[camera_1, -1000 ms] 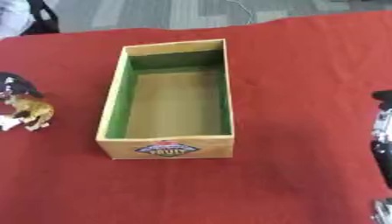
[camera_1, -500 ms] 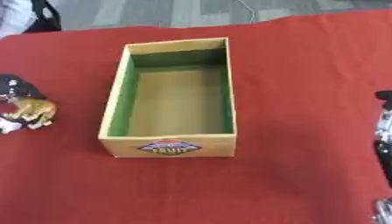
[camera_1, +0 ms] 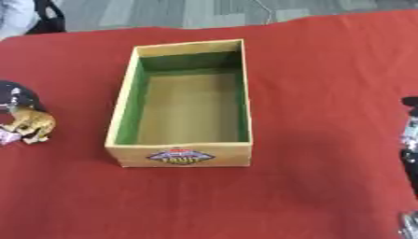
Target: Pick up objects on the table and place them in the box.
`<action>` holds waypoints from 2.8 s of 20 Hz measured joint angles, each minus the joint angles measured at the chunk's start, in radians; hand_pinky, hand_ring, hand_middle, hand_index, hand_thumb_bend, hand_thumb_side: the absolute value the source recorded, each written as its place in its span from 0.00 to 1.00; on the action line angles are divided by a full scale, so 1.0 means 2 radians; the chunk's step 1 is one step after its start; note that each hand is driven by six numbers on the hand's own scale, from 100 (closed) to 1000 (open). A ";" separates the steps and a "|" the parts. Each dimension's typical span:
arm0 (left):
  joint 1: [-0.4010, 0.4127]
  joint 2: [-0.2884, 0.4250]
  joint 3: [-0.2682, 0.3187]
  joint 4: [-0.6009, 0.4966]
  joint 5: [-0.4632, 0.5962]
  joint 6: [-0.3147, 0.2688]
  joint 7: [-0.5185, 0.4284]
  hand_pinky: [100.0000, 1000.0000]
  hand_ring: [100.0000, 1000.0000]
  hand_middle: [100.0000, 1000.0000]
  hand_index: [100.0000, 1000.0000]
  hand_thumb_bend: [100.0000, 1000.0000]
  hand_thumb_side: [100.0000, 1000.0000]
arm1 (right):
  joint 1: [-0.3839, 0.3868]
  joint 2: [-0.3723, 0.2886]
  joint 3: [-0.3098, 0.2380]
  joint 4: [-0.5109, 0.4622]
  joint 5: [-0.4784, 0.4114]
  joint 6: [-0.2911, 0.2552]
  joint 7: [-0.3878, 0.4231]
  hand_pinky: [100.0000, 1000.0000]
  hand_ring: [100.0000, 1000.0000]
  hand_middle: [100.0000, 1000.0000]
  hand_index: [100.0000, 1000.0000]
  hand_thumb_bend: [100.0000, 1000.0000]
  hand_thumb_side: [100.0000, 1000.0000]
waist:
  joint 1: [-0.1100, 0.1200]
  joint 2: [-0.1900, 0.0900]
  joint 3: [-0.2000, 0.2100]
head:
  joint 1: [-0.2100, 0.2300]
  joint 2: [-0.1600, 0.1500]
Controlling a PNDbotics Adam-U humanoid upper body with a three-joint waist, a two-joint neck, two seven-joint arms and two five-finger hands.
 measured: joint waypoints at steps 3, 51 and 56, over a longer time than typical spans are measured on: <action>0.000 0.000 0.000 0.001 -0.007 -0.004 0.014 0.82 0.76 0.58 0.66 0.00 0.25 | 0.000 0.002 0.000 0.000 0.000 0.001 0.000 0.90 0.51 0.32 0.73 0.00 0.39 | 0.000 0.000 0.000 | 0.000 0.000; -0.014 -0.006 0.011 -0.021 0.108 -0.008 0.128 0.55 0.47 0.28 0.18 0.00 0.65 | 0.003 0.003 -0.007 0.000 -0.010 0.003 -0.002 0.90 0.52 0.32 0.73 0.00 0.39 | -0.002 -0.012 -0.002 | -0.006 0.005; -0.051 -0.021 0.019 -0.054 0.116 -0.008 0.128 0.56 0.48 0.28 0.17 0.00 0.44 | 0.003 0.003 -0.007 0.000 -0.014 0.003 -0.002 0.90 0.52 0.32 0.73 0.00 0.37 | 0.000 -0.017 -0.003 | -0.007 0.009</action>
